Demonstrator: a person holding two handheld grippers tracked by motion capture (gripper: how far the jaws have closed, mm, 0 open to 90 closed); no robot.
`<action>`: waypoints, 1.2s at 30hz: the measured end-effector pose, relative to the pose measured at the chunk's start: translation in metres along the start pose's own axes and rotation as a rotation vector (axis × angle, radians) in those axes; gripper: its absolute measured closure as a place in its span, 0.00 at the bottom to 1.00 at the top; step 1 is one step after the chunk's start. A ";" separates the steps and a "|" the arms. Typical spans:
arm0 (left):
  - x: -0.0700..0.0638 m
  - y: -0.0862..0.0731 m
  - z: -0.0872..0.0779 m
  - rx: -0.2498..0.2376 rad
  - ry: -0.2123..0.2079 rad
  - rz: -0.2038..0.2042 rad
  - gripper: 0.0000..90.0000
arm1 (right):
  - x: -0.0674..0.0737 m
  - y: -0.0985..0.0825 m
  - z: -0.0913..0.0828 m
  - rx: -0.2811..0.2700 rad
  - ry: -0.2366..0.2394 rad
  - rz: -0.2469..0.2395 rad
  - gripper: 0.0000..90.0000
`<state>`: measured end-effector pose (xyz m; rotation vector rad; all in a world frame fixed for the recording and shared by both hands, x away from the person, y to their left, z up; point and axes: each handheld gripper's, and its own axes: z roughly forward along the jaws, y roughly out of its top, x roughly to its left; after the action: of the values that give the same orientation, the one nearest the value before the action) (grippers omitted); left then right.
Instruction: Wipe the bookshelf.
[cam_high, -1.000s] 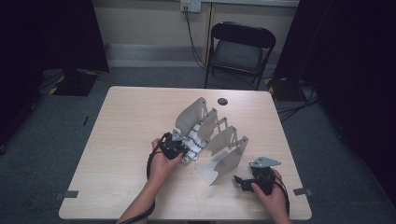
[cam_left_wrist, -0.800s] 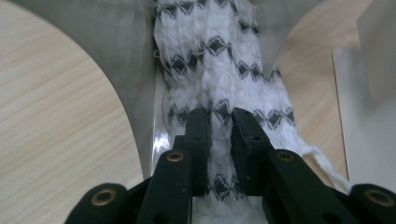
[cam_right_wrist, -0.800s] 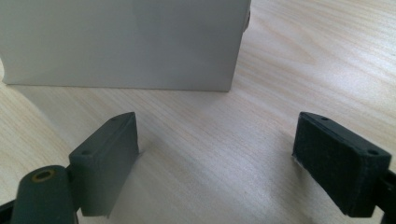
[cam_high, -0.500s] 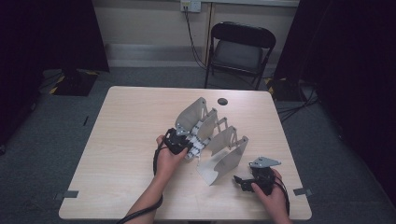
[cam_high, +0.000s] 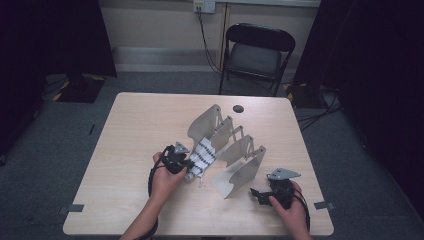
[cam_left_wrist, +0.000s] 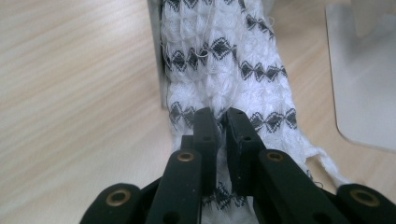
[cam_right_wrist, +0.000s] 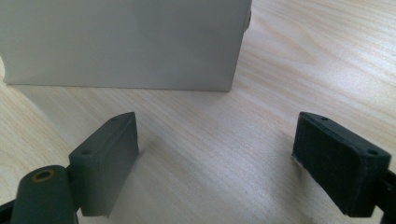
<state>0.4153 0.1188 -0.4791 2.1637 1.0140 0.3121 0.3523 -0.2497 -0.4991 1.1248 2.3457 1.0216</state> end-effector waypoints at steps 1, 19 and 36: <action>0.001 -0.002 -0.002 0.002 0.000 -0.004 0.94 | 0.000 0.000 0.000 0.000 0.000 0.000 0.15; -0.016 0.041 0.039 -0.057 0.034 0.059 0.93 | 0.000 0.000 0.000 0.000 0.001 0.000 0.15; -0.013 0.026 0.027 -0.030 -0.008 0.044 0.92 | 0.000 0.000 0.000 0.000 0.000 0.000 0.15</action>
<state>0.4343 0.0844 -0.4795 2.1609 0.9528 0.3369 0.3523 -0.2497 -0.4991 1.1251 2.3458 1.0219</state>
